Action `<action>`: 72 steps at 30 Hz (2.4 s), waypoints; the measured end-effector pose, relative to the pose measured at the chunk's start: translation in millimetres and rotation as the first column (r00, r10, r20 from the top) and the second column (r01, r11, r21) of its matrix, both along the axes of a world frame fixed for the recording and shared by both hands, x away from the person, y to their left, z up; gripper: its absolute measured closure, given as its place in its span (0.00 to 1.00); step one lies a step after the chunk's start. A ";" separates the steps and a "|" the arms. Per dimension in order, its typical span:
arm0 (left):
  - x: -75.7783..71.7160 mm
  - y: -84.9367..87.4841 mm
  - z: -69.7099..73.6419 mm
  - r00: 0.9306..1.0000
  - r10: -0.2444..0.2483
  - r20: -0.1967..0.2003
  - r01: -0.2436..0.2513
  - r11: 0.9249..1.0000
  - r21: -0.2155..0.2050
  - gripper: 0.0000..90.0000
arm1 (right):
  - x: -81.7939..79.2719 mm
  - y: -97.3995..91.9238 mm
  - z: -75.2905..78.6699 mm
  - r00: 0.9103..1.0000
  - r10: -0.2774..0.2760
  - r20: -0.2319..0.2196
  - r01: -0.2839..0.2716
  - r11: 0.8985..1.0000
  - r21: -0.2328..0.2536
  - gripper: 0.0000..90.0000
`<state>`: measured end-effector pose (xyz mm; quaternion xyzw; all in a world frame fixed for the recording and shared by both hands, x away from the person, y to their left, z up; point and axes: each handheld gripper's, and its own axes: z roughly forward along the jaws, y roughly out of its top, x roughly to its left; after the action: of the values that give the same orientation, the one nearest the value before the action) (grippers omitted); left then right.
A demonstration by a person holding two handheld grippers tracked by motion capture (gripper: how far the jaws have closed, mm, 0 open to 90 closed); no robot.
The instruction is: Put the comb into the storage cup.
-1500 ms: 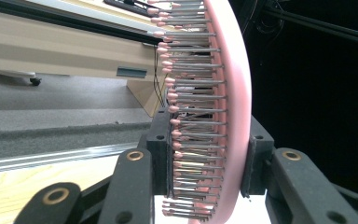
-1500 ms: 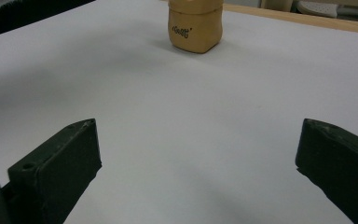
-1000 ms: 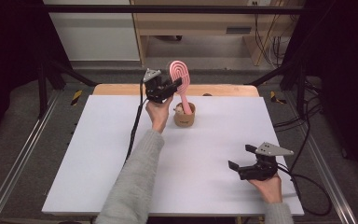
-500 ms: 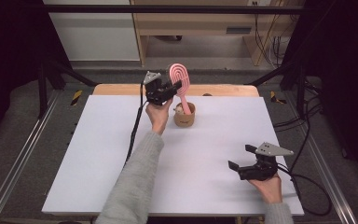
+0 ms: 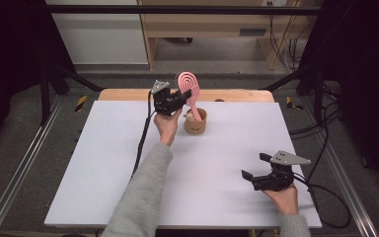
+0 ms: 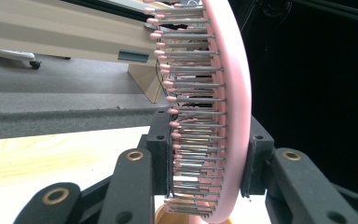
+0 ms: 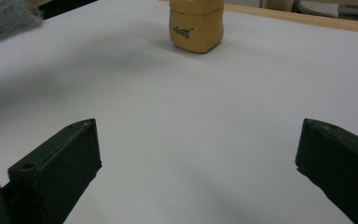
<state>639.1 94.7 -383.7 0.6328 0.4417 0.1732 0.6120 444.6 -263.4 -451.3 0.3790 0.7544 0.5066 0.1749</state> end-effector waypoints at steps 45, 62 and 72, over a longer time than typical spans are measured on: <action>-2.1 28.4 -22.5 0.997 0.046 -0.055 -0.047 0.999 -0.025 0.68 | 0.3 0.8 -0.3 1.000 0.000 -0.003 0.000 1.000 -0.001 0.00; -2.6 33.2 -22.7 0.998 0.032 -0.052 -0.033 0.999 -0.007 0.66 | 0.3 0.6 -0.1 1.000 0.000 -0.001 0.000 1.000 0.001 0.00; -5.4 41.1 -20.2 0.998 0.015 -0.056 -0.014 1.000 0.013 0.54 | 0.3 1.0 -0.3 1.000 -0.001 -0.002 0.001 1.000 0.003 0.00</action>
<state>633.6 135.8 -403.9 0.6379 0.4621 0.1626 0.5942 444.9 -262.4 -451.5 0.3804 0.7534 0.5073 0.1738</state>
